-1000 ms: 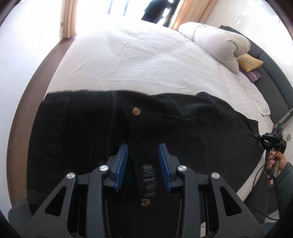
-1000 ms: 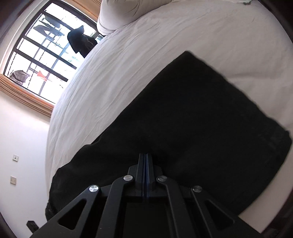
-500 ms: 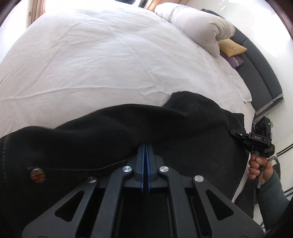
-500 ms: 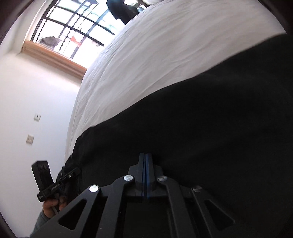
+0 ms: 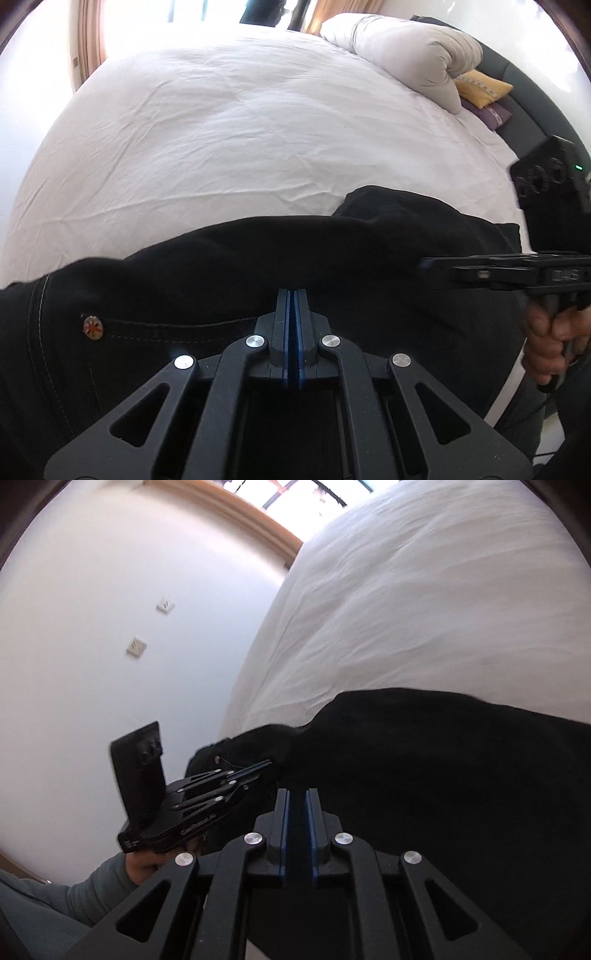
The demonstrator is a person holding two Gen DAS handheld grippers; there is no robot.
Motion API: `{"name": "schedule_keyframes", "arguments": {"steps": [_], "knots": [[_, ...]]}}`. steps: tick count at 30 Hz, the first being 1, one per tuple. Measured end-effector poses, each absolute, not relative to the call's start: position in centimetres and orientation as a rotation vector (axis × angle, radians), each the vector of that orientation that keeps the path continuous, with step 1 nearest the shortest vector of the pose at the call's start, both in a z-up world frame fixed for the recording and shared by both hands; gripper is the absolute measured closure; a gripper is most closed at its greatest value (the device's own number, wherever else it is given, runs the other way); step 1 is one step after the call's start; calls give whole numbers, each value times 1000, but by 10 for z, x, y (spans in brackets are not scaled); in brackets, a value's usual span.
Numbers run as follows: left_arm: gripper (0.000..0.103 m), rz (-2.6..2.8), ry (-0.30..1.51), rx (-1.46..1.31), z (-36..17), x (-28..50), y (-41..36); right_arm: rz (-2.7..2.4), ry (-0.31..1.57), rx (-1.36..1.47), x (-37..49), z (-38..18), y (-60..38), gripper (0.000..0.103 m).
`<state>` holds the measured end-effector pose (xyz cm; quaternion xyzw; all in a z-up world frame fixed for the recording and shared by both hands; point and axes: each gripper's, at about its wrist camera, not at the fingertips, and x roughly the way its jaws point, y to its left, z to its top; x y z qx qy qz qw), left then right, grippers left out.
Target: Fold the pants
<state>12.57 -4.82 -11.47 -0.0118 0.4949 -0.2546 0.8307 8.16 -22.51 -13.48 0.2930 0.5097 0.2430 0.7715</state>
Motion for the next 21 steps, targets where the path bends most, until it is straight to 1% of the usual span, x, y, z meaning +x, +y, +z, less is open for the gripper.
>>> {"name": "schedule_keyframes", "arguments": {"steps": [1,2,3,4,6,7,8,9,10,11,12,13,15,19,20,21], "knots": [[99,-540,1042,-24,-117,123,-44,491,1142,609,93,-145,-220,93],[99,-534,1040,-24,-124,124,-57,471,1164,621,112,-155,-221,96],[99,-532,1036,-36,-124,123,-55,461,1162,660,120,-162,-227,103],[99,-528,1028,-56,-127,123,-52,460,1142,688,124,-162,-237,103],[99,-527,1012,-73,-127,119,-47,381,1095,650,116,-144,-251,103],[99,-529,1004,-75,-128,117,-46,301,1048,616,118,-126,-260,103],[99,-530,1001,-79,-129,117,-47,248,998,627,114,-113,-276,94],[99,-532,996,-89,-130,117,-46,252,960,681,112,-103,-292,66],[99,-534,993,-99,-131,117,-45,273,956,707,114,-95,-300,49],[99,-539,990,-113,-133,116,-42,305,977,667,119,-86,-301,22],[99,-544,989,-122,-131,115,-40,354,1018,583,126,-80,-297,15],[99,-547,990,-134,-134,119,-42,411,1080,481,142,-87,-295,15],[99,-556,991,-158,-136,120,-39,483,1169,313,145,-87,-294,15],[99,-561,989,-163,-136,117,-37,548,1264,198,155,-104,-275,17],[99,-561,986,-158,-136,114,-36,562,1291,183,154,-112,-270,26],[99,-561,984,-154,-136,113,-36,571,1324,151,155,-125,-256,43]]}}
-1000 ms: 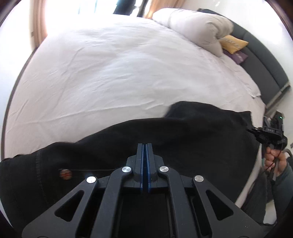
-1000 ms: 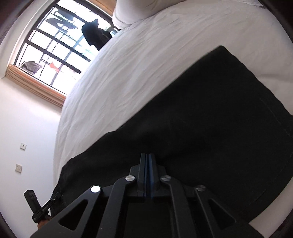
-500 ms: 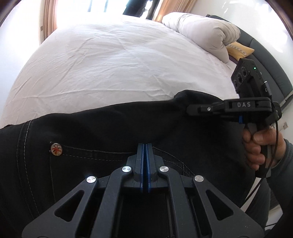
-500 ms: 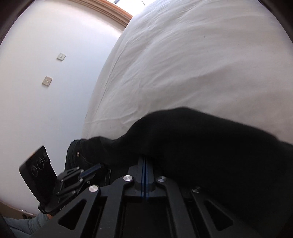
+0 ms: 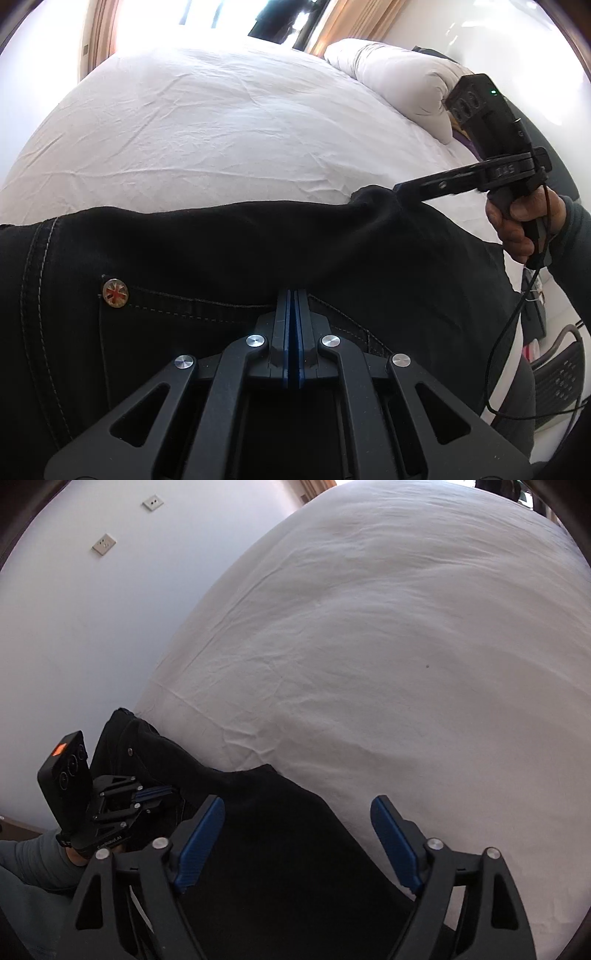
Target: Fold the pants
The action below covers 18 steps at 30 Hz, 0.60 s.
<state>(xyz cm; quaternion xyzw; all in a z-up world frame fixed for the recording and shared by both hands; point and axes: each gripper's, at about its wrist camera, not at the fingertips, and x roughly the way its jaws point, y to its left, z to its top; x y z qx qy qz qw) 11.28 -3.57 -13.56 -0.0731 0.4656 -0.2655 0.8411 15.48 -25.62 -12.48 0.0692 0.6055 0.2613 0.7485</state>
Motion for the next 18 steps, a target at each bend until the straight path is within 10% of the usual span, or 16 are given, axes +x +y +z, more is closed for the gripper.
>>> {"name": "schedule_keyframes", "arguments": {"steps": [5,18], "knots": [[99,-560,972,-164,-139,109,-35,461,1314,122,156,-137,-261,97],[99,-538,956,-121,-138,103,-38,614,1178,343,102,-133,-217,98]]}}
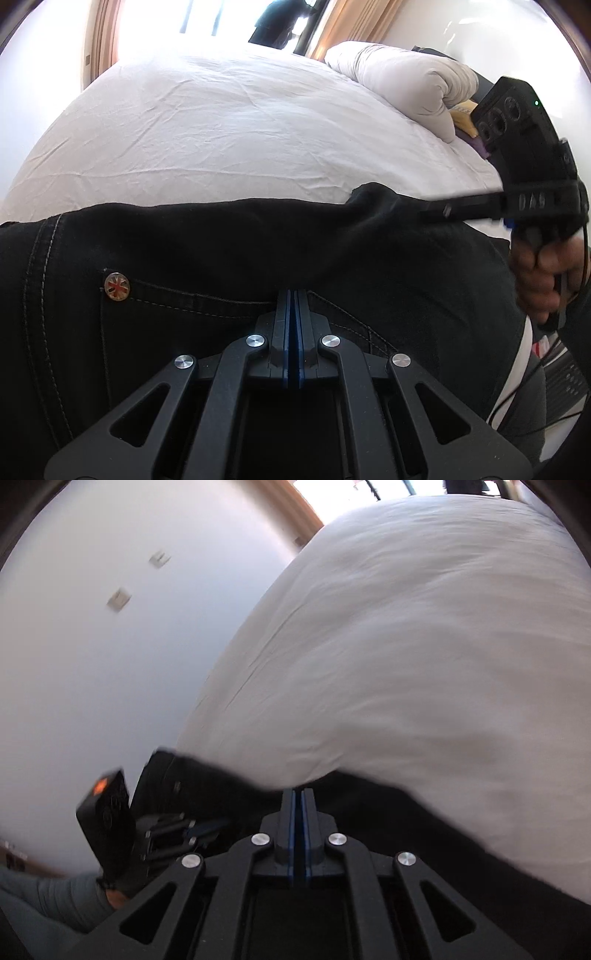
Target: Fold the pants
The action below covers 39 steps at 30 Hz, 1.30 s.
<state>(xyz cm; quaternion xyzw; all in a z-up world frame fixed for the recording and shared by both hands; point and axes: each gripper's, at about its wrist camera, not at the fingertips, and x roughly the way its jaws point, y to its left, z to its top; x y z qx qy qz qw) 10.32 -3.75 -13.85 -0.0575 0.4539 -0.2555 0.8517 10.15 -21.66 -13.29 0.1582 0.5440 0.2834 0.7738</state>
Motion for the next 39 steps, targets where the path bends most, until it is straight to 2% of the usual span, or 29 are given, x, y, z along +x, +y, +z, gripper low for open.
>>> {"name": "schedule_keyframes", "arguments": {"steps": [1,2,5,8,10,12,14,16,17,18,21,28,29,30,31,33,35,38,39], "knots": [[99,-536,955,-118,-139,103,-38,594,1220,303,103,-149,-205,98],[99,-534,959,-117,-139,105,-39,558,1233,318,106,-163,-209,103],[99,-544,973,-147,-140,110,-35,489,1089,547,102,-173,-262,103],[99,-545,974,-153,-140,111,-35,179,973,591,65,-160,-325,103],[99,-535,972,-134,-138,110,-38,147,911,742,27,-150,-367,89],[99,-517,968,-100,-134,109,-44,222,824,816,-16,-137,-386,59],[99,-500,967,-58,-132,108,-49,262,881,784,-46,-140,-387,44],[99,-488,965,-36,-131,108,-53,192,985,756,-74,-163,-410,44],[99,-489,967,-35,-131,108,-53,169,978,824,-91,-176,-433,69],[99,-489,970,-40,-131,109,-52,106,973,919,-110,-188,-460,103],[99,-483,978,-27,-130,109,-52,-75,824,1109,-178,-199,-533,103],[99,-460,983,17,-128,106,-56,-548,677,1125,-271,-182,-619,103],[99,-439,993,27,-123,105,-59,-625,699,1073,-275,-171,-618,86],[99,-436,991,21,-118,102,-62,-605,674,1060,-277,-160,-614,76],[99,-453,984,6,-113,99,-67,-504,628,1095,-276,-152,-602,73],[99,-537,978,-28,-104,90,-87,-269,554,1165,-266,-145,-578,56],[99,-620,998,-5,-105,83,-114,-66,592,1191,-239,-151,-541,47],[99,-672,1046,58,-123,77,-142,-39,730,1238,-214,-190,-518,48],[99,-659,1065,63,-131,78,-142,-71,721,1282,-217,-203,-524,65]]}}
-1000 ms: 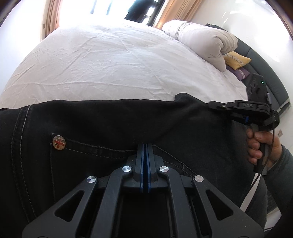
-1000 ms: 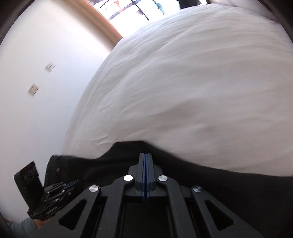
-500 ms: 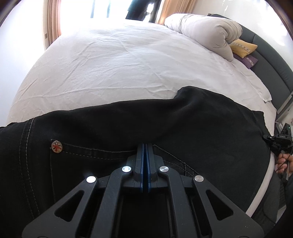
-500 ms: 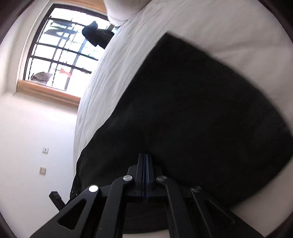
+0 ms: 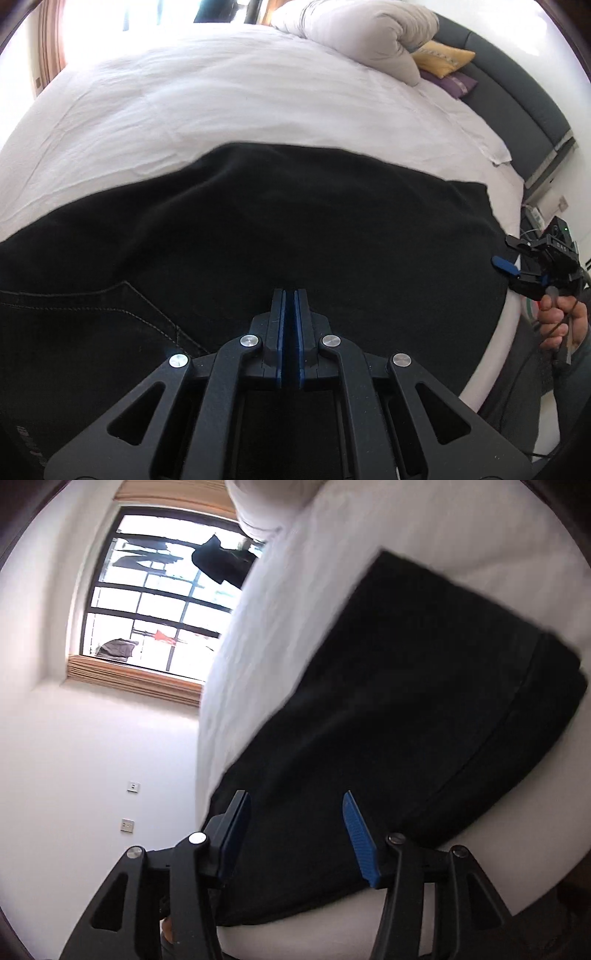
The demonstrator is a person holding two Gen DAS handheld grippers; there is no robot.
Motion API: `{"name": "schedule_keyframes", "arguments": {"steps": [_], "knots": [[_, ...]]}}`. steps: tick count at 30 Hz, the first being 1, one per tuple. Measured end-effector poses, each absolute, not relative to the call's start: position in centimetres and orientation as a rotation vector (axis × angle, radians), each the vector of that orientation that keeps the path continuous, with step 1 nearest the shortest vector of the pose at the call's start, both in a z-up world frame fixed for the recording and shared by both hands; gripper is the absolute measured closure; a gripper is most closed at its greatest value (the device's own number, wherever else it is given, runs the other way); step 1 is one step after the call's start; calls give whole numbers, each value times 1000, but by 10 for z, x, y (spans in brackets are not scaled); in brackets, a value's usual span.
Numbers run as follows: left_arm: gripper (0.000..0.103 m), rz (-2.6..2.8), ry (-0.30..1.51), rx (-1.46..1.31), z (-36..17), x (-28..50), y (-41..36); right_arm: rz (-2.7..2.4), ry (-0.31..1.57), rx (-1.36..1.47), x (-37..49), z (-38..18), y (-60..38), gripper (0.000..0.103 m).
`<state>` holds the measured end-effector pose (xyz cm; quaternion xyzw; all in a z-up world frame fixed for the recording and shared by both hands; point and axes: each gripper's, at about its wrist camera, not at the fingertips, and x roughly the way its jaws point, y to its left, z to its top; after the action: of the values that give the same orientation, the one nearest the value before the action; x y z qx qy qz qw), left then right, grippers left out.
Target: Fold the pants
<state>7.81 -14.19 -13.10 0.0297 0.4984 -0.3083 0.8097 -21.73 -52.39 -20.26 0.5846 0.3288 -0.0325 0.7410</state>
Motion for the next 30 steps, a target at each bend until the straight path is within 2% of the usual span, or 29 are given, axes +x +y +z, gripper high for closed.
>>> {"name": "schedule_keyframes", "arguments": {"steps": [2,5,7,9,10,17,22,27,29,30], "knots": [[99,-666,1078,6,-135,80,-132,-162,689,1333,-234,-211,-546,88],[99,-665,1093,-36,-140,82,-118,-401,669,1264,-269,-196,-577,91],[99,-666,1100,-73,-144,83,-114,-491,606,1277,-295,-179,-590,82],[99,-651,1095,-62,-147,82,-115,-587,599,1234,-310,-163,-589,38],[99,-645,1090,-49,-147,82,-116,-609,595,1232,-313,-158,-587,34],[99,-639,1099,-53,-149,87,-115,-534,567,1378,-304,-184,-577,33],[99,-633,1095,-49,-149,87,-117,-454,546,1418,-293,-182,-583,34],[99,-633,1094,-53,-149,86,-121,-451,486,1525,-299,-199,-581,44],[99,-632,1093,-54,-150,84,-120,-454,491,1518,-300,-199,-580,52],[99,-632,1092,-53,-150,84,-120,-453,490,1515,-299,-199,-580,52]]}}
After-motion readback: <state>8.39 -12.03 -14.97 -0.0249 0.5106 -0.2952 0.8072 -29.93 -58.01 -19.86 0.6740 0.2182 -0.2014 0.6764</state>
